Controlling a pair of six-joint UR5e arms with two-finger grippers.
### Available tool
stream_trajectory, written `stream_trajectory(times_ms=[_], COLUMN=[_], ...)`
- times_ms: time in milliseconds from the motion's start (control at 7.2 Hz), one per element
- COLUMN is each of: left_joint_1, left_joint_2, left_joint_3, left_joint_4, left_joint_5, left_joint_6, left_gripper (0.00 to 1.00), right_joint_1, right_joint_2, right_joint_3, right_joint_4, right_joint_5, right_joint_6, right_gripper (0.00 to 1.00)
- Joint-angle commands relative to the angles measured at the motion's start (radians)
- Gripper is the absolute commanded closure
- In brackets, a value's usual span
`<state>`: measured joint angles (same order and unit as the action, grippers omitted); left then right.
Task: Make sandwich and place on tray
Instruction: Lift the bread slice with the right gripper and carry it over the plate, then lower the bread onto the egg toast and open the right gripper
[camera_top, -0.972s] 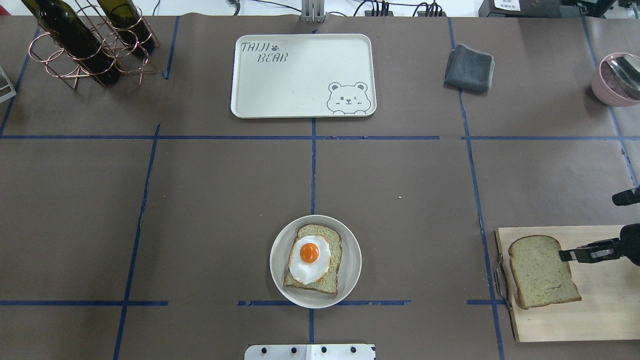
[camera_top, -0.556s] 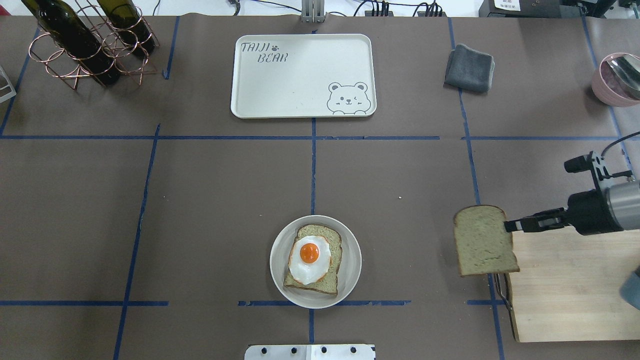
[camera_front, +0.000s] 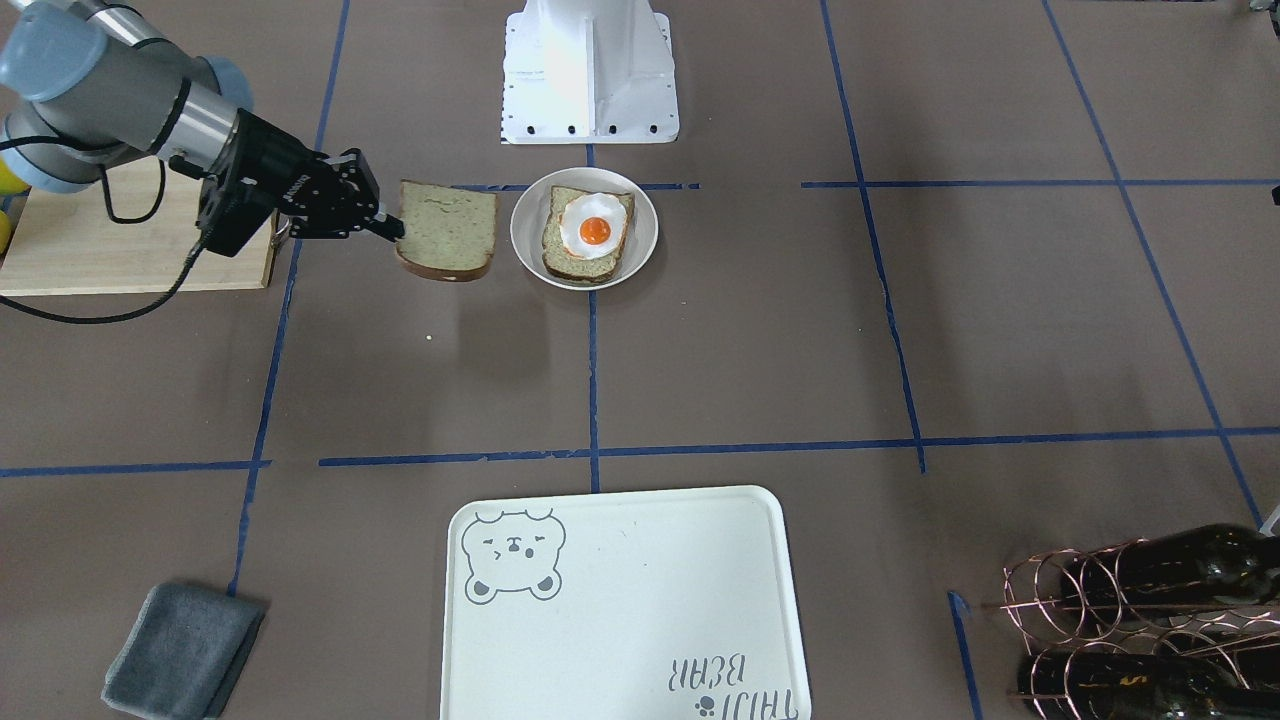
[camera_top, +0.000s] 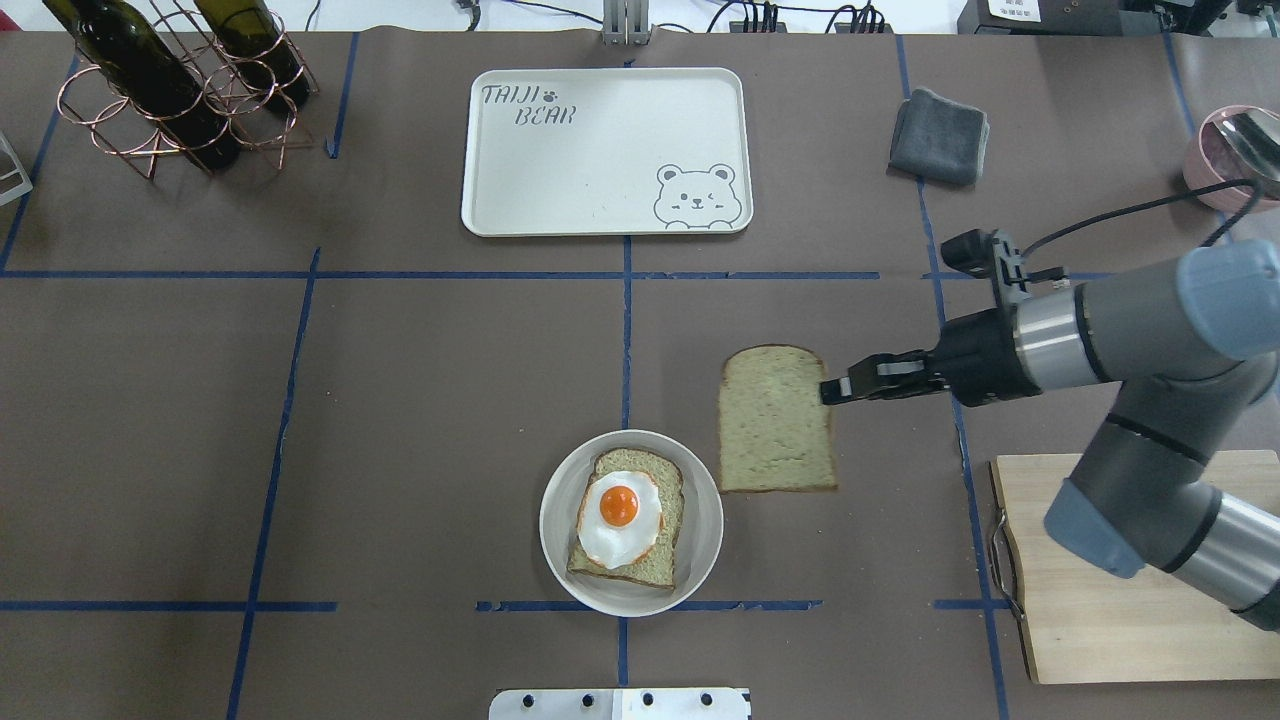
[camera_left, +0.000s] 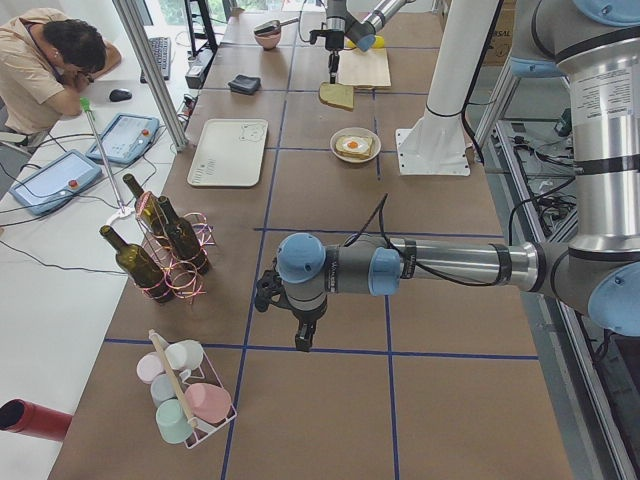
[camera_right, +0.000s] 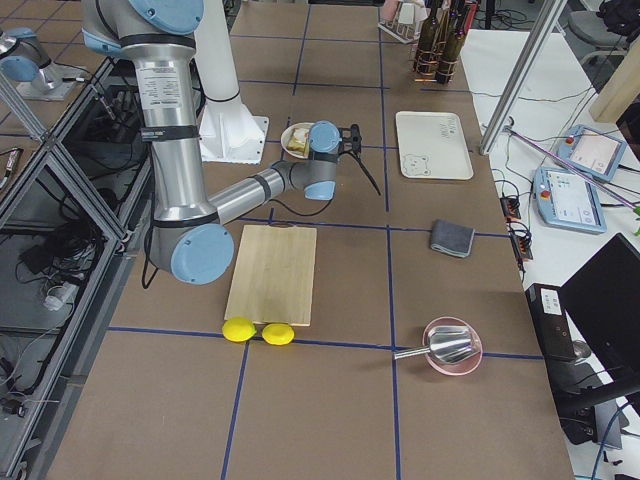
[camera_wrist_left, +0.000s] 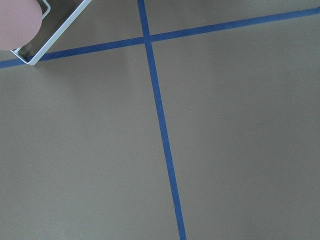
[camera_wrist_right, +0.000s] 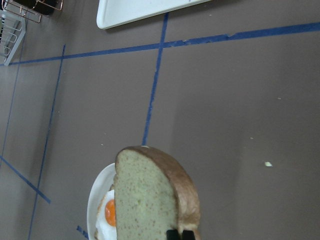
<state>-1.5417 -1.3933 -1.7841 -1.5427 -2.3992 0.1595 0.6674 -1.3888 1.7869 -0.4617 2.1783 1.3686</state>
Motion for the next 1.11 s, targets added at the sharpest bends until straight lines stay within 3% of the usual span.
stream_trajectory(times_ms=[0, 278, 972], left_joint_1=[0.000, 0.000, 0.000], left_joint_2=[-0.003, -0.003, -0.003], left_joint_3=[0.000, 0.002, 0.006], left_joint_4=[0.001, 0.001, 0.001], left_joint_5=[0.000, 0.000, 0.000], left_joint_6=[0.000, 0.000, 0.000], left_gripper=[0.00, 0.00, 0.00], right_joint_1=[-0.165, -0.265, -0.301], right_joint_2=[0.133, 0.175, 0.149], right_joint_3=[-0.003, -0.012, -0.021], right_joint_4=[-0.124, -0.202, -0.204], right_joint_5=[-0.218, -0.341, -0.347], right_joint_6=[0.030, 0.102, 0.104], right_gripper=[1.00, 1.00, 1.00])
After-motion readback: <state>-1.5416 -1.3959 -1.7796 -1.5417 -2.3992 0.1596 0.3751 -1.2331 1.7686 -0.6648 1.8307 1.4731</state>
